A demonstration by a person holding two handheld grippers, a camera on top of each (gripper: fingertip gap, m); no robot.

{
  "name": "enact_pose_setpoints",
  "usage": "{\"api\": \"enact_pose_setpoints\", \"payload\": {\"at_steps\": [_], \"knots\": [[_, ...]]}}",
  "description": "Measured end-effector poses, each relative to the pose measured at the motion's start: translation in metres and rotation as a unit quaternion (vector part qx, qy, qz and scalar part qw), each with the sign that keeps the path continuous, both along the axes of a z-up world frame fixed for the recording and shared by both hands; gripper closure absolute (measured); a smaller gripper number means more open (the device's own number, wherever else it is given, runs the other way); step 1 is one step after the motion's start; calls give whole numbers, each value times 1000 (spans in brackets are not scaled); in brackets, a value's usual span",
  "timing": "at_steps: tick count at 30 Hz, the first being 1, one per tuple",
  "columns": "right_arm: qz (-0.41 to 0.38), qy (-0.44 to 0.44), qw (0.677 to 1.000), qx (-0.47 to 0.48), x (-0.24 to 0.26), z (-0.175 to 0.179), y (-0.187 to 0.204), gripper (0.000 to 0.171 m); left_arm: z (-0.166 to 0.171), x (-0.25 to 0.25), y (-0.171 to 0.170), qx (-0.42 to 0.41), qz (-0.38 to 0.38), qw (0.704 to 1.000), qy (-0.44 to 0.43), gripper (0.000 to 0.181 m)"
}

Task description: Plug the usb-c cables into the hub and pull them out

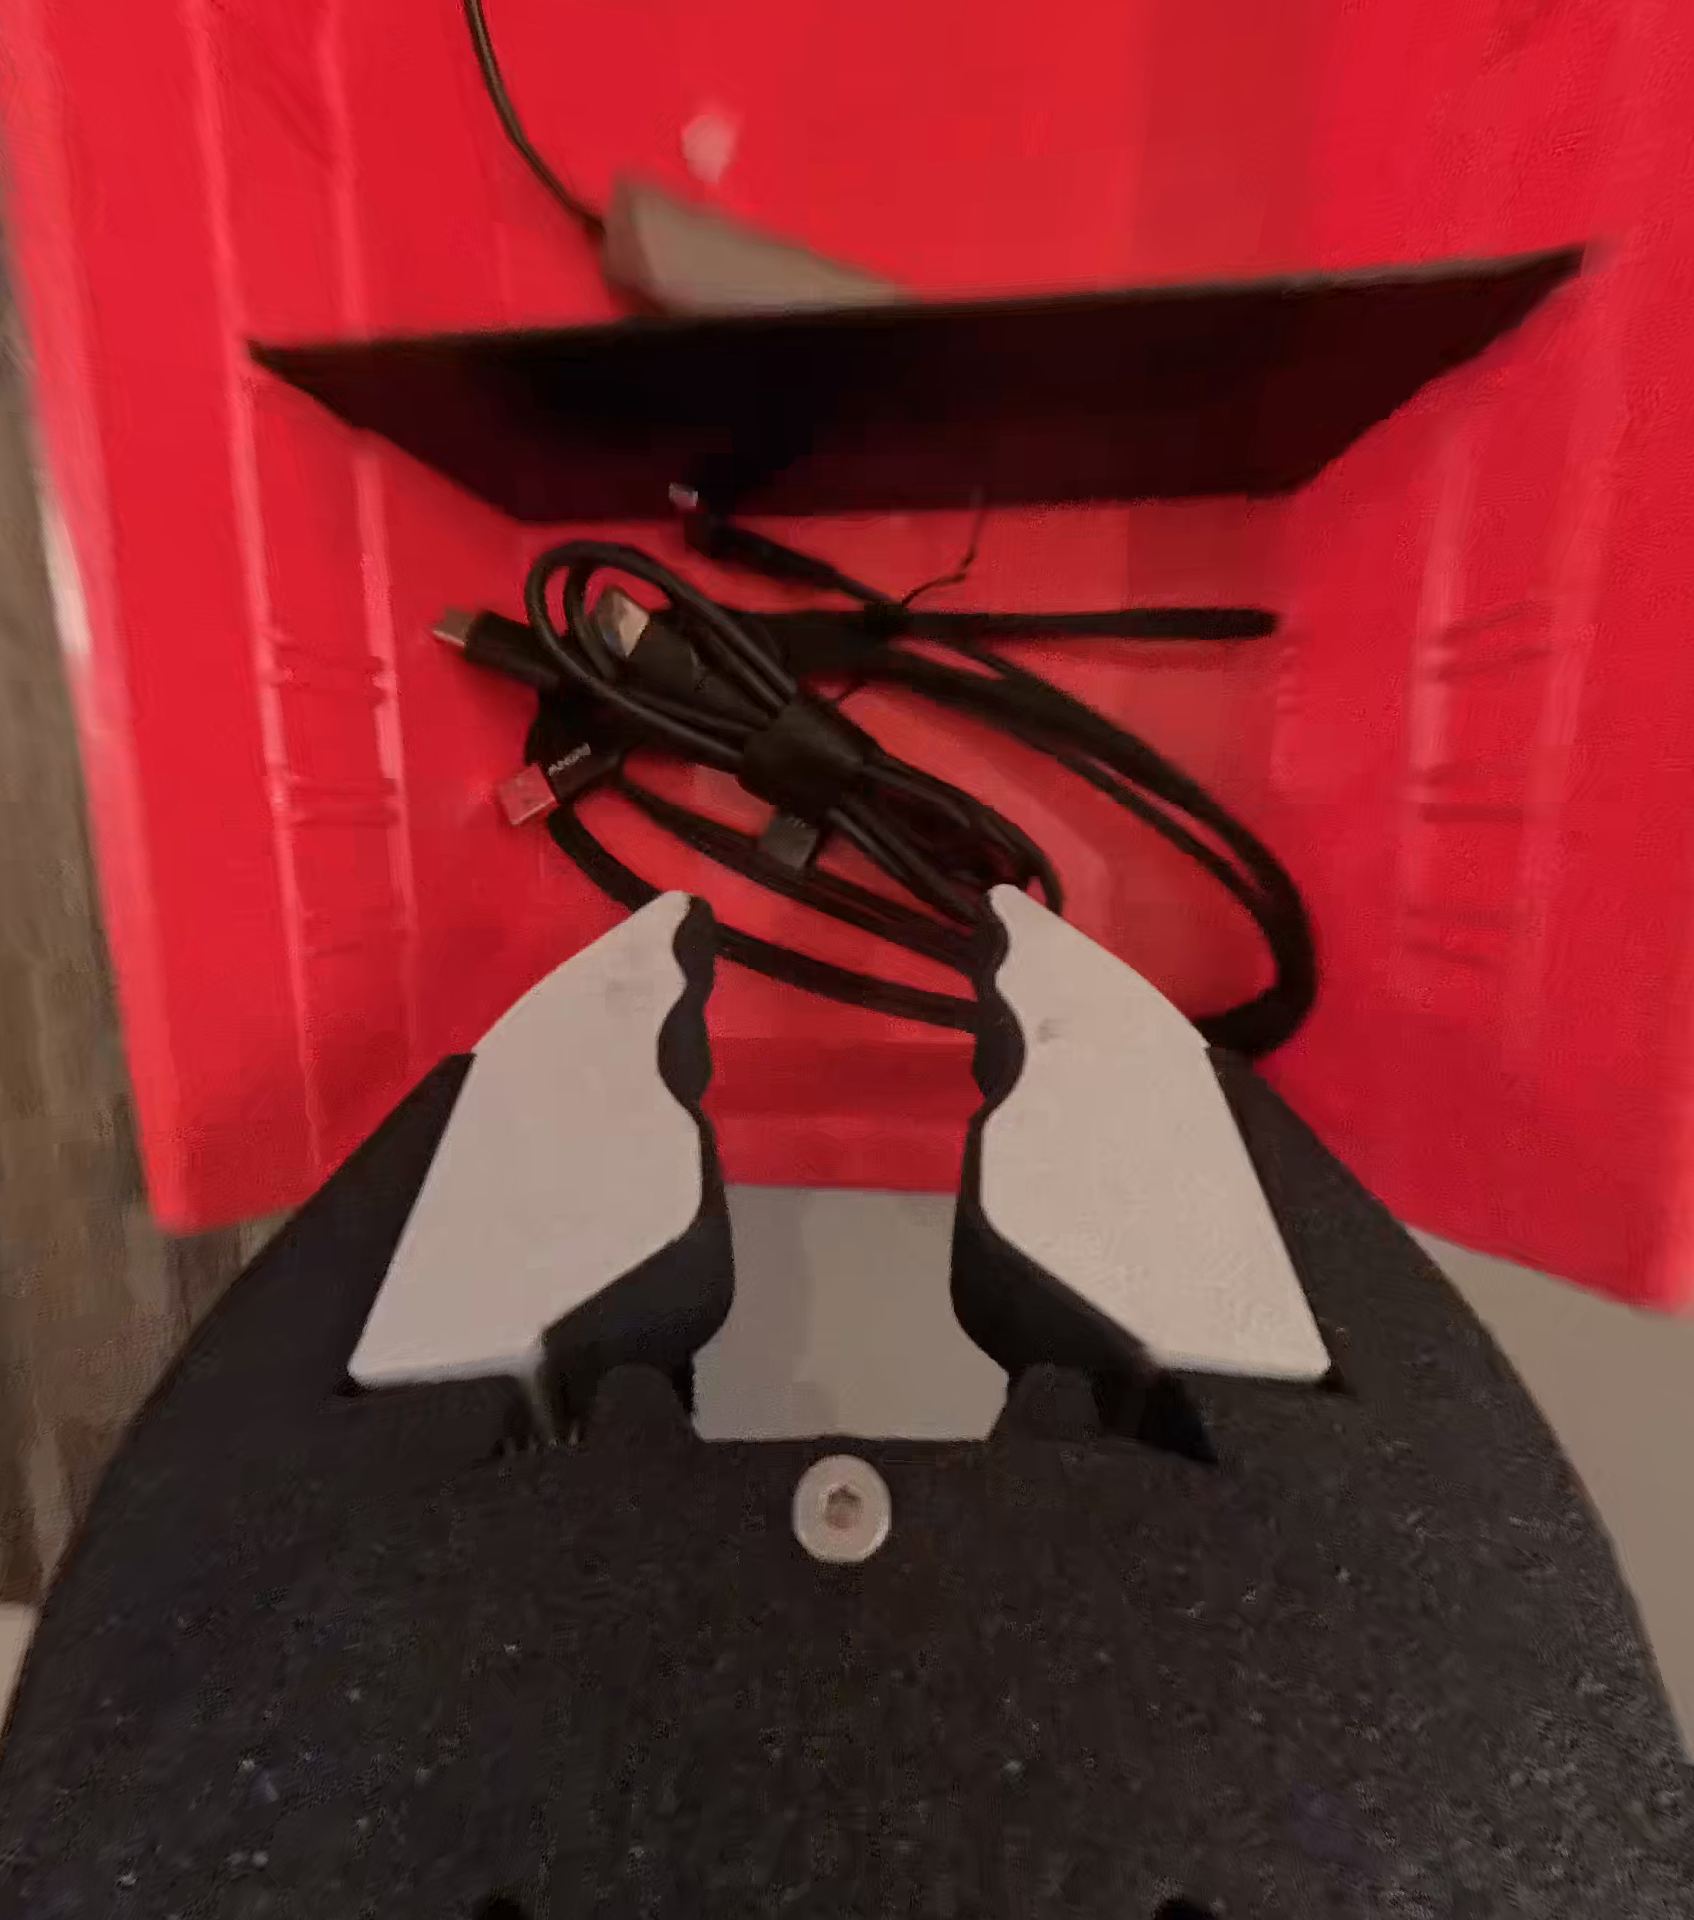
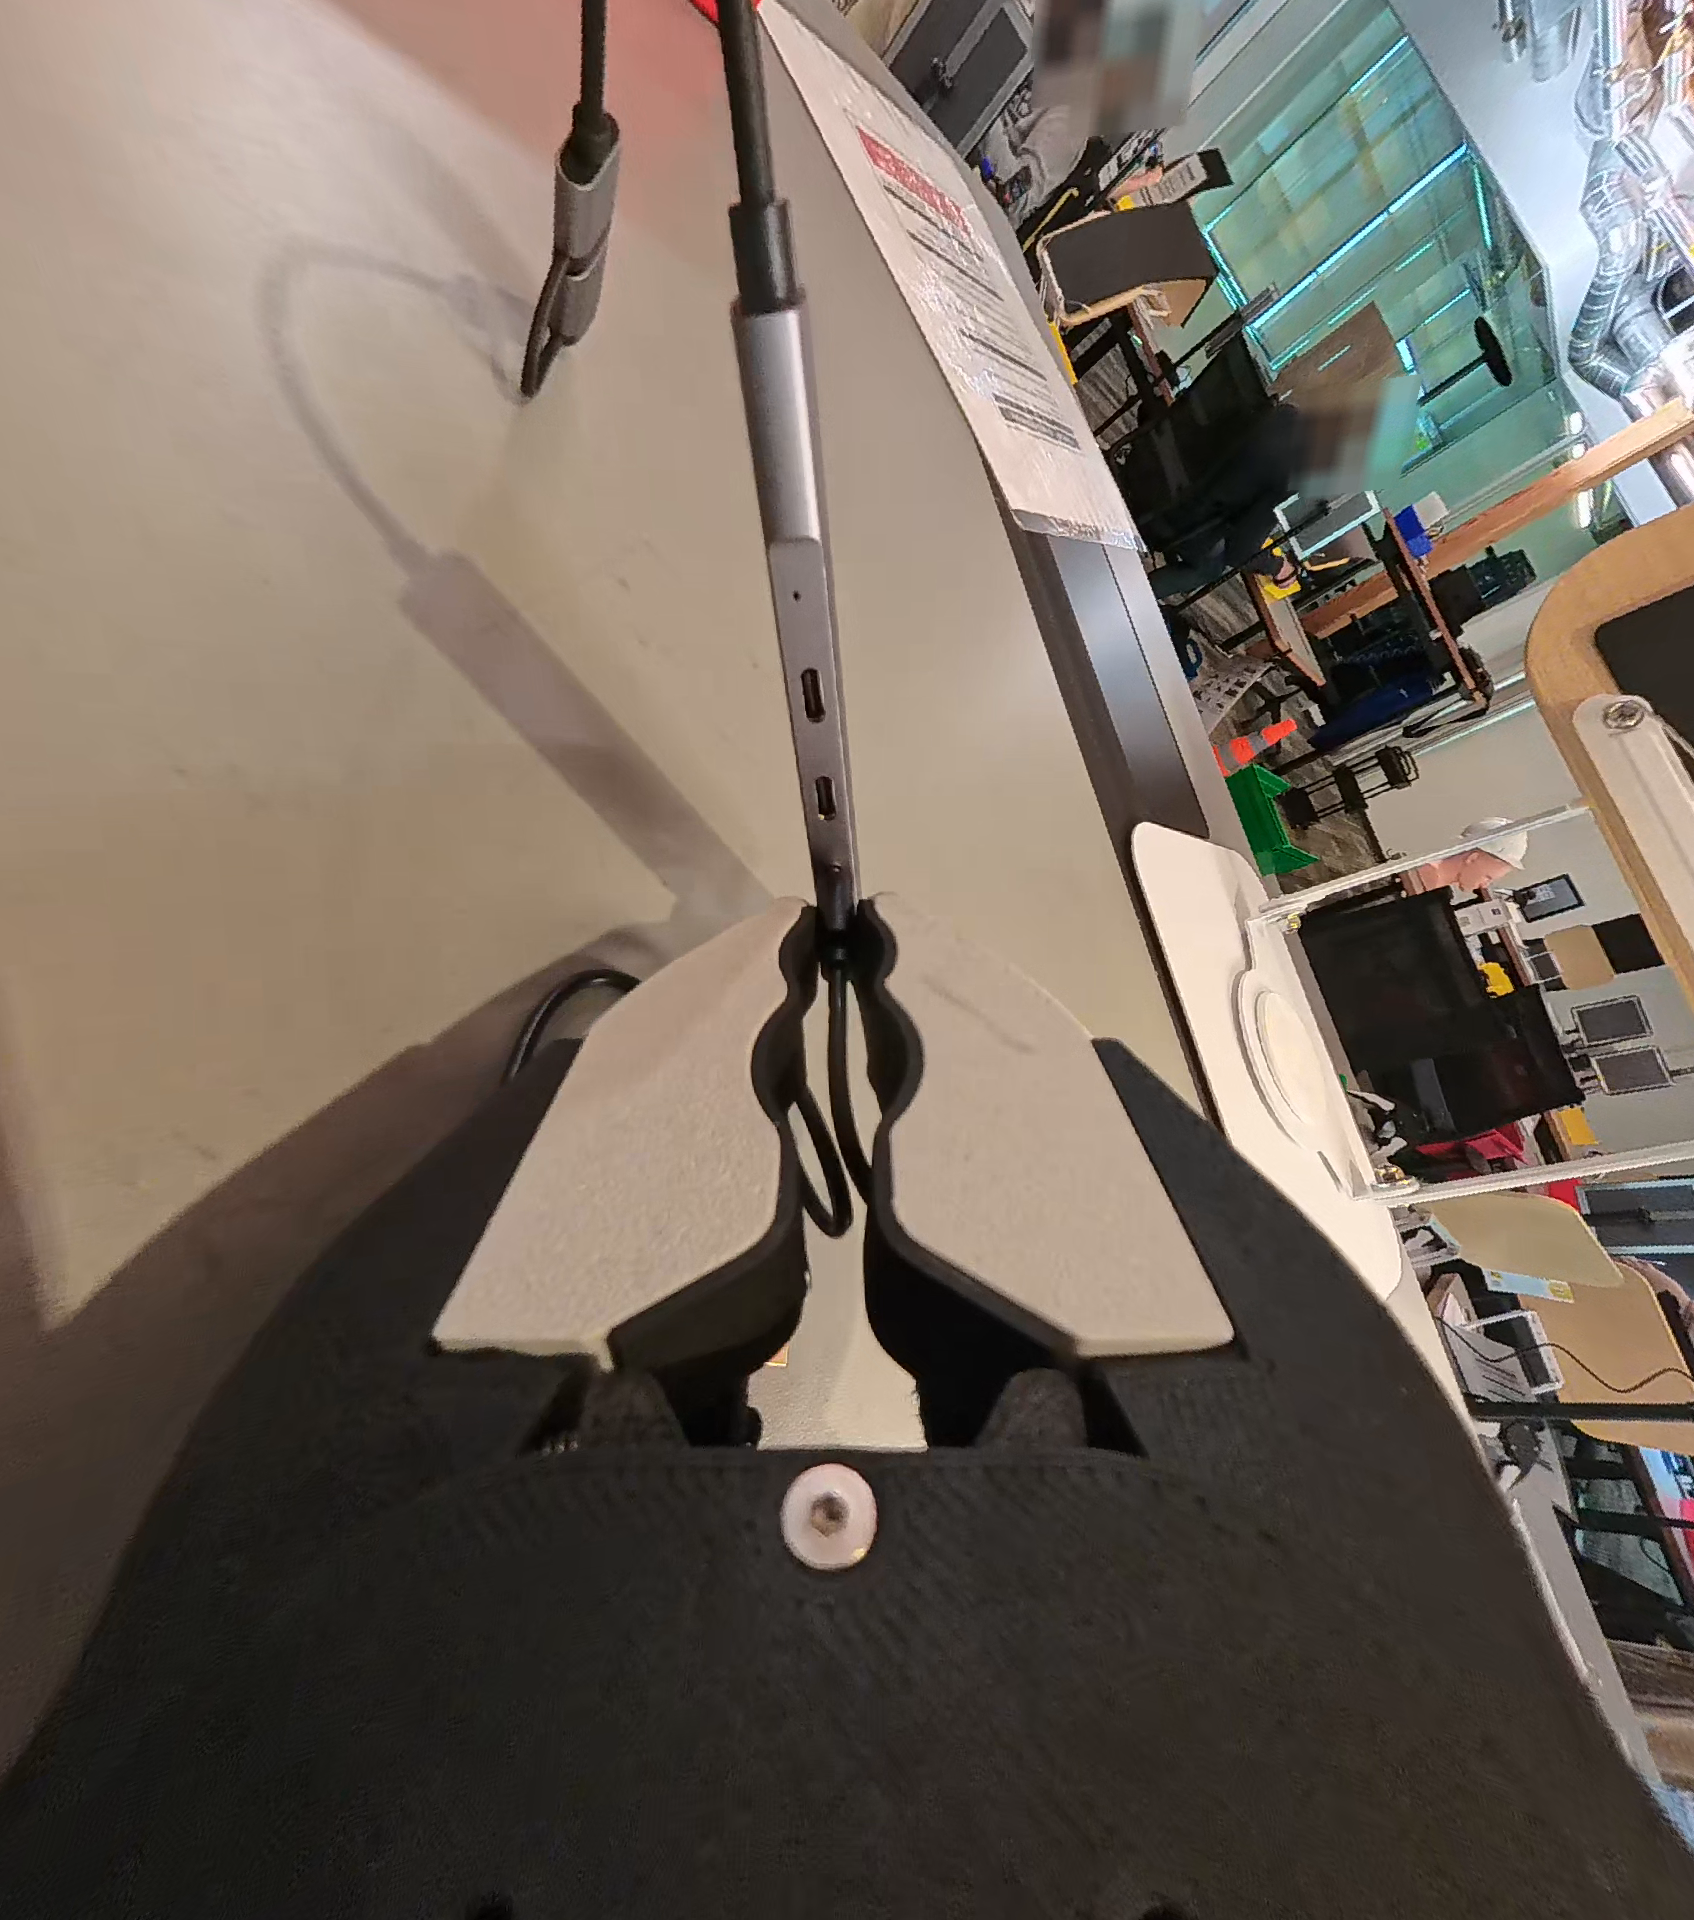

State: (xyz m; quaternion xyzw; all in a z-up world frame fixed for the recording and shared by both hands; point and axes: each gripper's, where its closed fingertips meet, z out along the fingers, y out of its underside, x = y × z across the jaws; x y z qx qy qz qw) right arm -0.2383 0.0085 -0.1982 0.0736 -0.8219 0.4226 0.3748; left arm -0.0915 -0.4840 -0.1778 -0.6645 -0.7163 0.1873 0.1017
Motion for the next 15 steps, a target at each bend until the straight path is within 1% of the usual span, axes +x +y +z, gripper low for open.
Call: {"api": "enact_pose_setpoints", "payload": {"at_steps": [1, 3, 5, 7, 10, 11, 12, 15], "knots": [[0, 1, 1000, 0, 0, 0, 0, 165, -13, -3, -5, 10, 6, 1000, -29, 129], [0, 3, 1000, 0, 1, 0, 0, 165, -30, -9, -11, 15, 9, 998, -67, 125], [0, 5, 1000, 0, 1, 0, 0, 165, -41, -17, -13, 21, 17, 996, -86, 124], [0, 5, 1000, 0, 1, 0, 0, 165, -44, -27, -7, 41, 22, 996, -81, 124], [0, 5, 1000, 1, 1, 0, 0, 165, -46, -33, -6, 35, 21, 995, -87, 128], [0, 5, 1000, 1, 1, 0, 0, 165, -46, -35, -6, 31, 21, 996, -87, 130], [0, 4, 1000, 0, 1, 0, 0, 165, -45, -36, -6, 29, 17, 996, -82, 140], [0, 4, 1000, 0, 1, 0, 0, 165, -40, -35, -10, 18, 14, 998, -63, 155]]}}
